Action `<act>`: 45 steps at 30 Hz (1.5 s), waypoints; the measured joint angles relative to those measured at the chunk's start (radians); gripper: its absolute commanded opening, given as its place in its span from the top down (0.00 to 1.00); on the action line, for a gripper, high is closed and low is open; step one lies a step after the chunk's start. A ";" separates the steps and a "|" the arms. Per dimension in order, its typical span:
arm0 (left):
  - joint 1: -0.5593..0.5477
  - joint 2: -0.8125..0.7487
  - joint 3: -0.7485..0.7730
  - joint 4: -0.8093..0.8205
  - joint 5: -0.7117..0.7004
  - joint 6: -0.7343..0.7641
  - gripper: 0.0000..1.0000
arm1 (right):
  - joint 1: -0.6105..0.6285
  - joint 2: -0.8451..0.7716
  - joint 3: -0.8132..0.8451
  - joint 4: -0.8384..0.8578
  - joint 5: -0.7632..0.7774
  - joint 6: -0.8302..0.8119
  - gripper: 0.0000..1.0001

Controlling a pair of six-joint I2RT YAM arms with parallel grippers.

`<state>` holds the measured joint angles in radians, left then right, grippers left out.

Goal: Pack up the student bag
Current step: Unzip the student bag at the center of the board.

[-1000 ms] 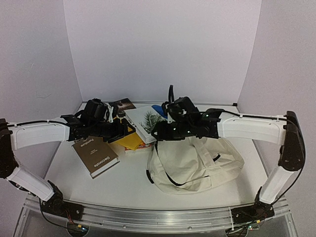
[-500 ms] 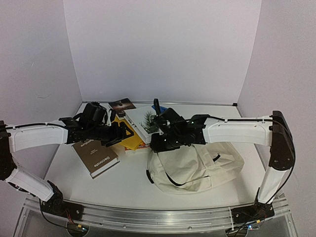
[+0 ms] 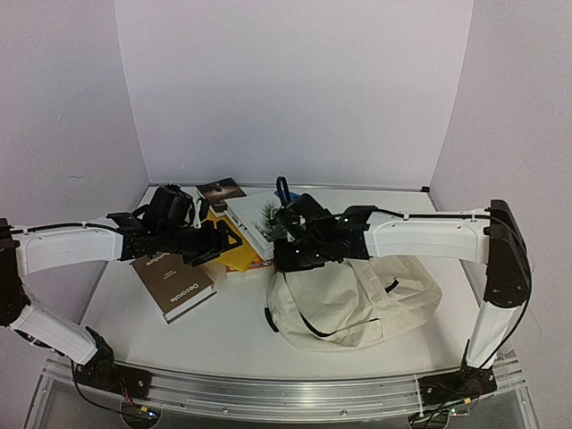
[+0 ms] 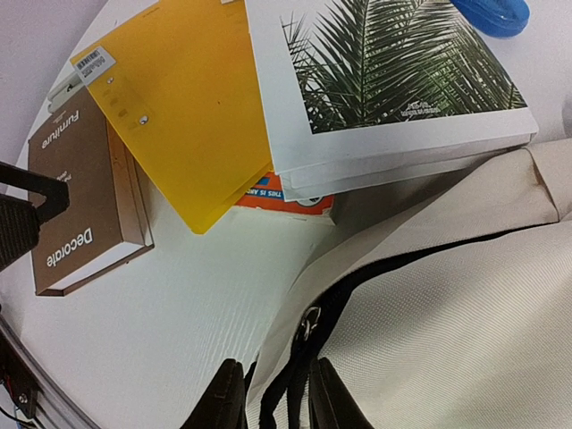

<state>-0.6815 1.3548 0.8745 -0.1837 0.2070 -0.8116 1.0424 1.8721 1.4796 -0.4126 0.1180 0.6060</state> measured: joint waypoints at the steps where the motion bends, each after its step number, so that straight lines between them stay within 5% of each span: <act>1: 0.000 0.000 0.000 0.000 0.000 0.000 0.21 | 0.000 0.000 0.000 0.000 0.000 0.000 0.76; 8: 0.000 0.006 0.000 0.001 0.006 0.000 0.20 | 0.002 0.010 0.000 0.000 -0.005 0.000 0.80; 15: 0.000 0.037 0.000 0.002 0.022 -0.001 0.20 | 0.007 0.014 0.000 0.000 -0.007 -0.005 1.00; 23: -0.016 0.146 0.075 0.037 0.097 0.030 0.20 | 0.008 0.015 -0.004 0.004 0.006 -0.003 1.00; 31: -0.102 0.352 0.266 0.089 0.175 0.085 0.33 | 0.008 -0.028 -0.110 0.070 0.015 0.007 1.00; 45: -0.098 0.462 0.334 0.110 0.236 0.090 0.42 | 0.008 -0.114 -0.214 0.155 0.015 0.068 1.00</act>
<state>-0.7794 1.8171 1.2083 -0.0737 0.4425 -0.7212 1.0504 1.7585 1.2654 -0.2581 0.1327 0.6736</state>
